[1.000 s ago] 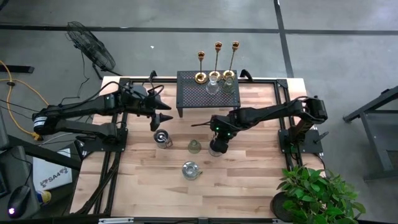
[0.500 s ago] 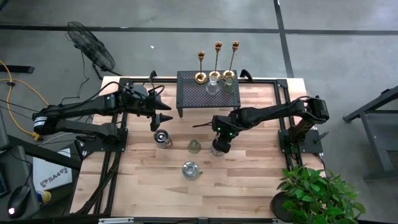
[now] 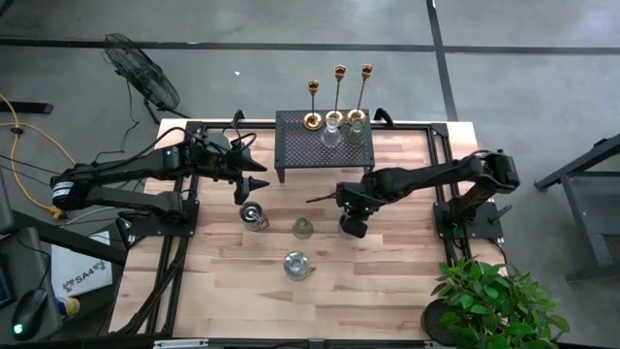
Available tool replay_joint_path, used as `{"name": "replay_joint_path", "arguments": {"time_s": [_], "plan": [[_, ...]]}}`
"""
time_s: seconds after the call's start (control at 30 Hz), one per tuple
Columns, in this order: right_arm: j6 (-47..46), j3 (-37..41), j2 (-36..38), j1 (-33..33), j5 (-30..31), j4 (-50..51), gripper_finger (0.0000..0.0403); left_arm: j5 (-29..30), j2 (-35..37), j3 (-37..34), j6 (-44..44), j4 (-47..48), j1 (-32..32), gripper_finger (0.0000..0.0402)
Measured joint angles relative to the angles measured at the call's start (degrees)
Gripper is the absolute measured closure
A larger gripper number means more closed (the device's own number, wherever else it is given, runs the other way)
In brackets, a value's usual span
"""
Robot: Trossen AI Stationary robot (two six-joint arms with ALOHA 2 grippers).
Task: Pick & Place candle stick holders
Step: Put the top right silver scented candle on the shelf
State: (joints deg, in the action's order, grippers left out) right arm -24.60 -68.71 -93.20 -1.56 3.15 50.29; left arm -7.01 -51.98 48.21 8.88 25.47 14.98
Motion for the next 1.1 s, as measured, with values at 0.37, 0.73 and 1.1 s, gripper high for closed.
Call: {"name": "replay_joint_path", "arguments": {"time_s": [0.37, 0.73, 1.1], "plan": [[3.28, -10.67, 0.89, 0.46, 2.22, 7.80, 0.0399, 0.00, 0.02, 0.00, 0.00, 0.00, 0.00, 0.0168], [8.36, -23.05, 0.98, 5.57, 4.47, 13.30, 0.0399, 0.00, 0.00, 0.00, 0.00, 0.00, 0.00, 0.0168], [11.56, -26.01, 1.02, 15.55, 5.18, 13.10, 0.0399, 0.00, 0.00, 0.00, 0.00, 0.00, 0.00, 0.0168]]}}
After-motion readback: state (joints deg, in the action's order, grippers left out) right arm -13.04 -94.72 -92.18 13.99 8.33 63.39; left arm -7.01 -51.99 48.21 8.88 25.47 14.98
